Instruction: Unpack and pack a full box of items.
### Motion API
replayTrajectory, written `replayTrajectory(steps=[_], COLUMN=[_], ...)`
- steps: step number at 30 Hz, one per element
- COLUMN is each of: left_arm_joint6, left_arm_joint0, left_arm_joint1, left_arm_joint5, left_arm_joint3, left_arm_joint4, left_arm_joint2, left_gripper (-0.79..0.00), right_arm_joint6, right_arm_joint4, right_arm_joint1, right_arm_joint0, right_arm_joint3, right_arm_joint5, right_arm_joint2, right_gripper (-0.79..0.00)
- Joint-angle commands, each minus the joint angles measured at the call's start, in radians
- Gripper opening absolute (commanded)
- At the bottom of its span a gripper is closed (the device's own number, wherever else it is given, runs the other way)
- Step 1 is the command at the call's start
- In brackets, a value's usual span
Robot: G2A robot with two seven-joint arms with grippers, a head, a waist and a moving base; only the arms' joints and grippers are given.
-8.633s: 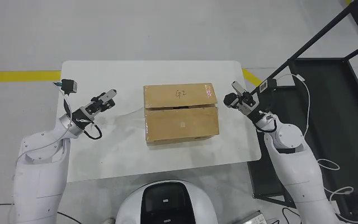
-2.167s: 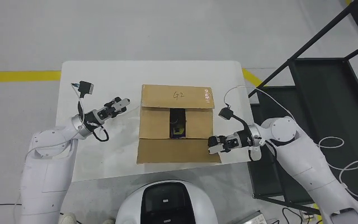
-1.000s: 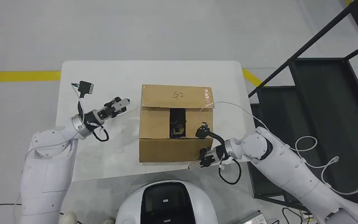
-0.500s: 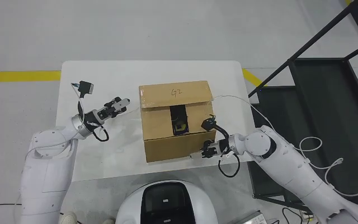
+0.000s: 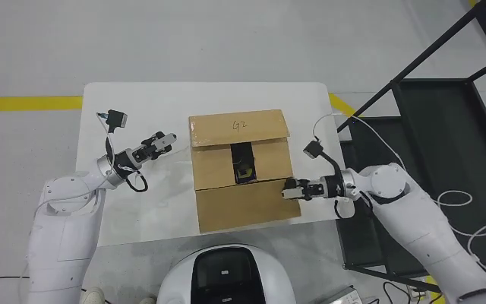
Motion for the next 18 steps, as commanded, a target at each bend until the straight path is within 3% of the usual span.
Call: replayTrajectory(steps=[1, 8, 18], left_arm_joint6=[0.000, 0.000, 0.000], left_arm_joint0=[0.000, 0.000, 0.000], left_arm_joint1=[0.000, 0.000, 0.000], left_arm_joint5=[0.000, 0.000, 0.000], left_arm_joint3=[0.000, 0.000, 0.000], left_arm_joint4=[0.000, 0.000, 0.000], left_arm_joint2=[0.000, 0.000, 0.000], left_gripper=[0.000, 0.000, 0.000], right_arm_joint6=[0.013, 0.104, 0.110], right_arm_joint4=[0.069, 0.301, 0.311], right_arm_joint1=[0.003, 0.008, 0.007], right_arm_joint0=[-0.007, -0.021, -0.022], right_arm_joint3=[0.021, 0.118, 0.125], right_arm_joint5=[-0.011, -0.037, -0.042], right_arm_joint2=[0.036, 0.130, 0.133], right_gripper=[0.000, 0.000, 0.000])
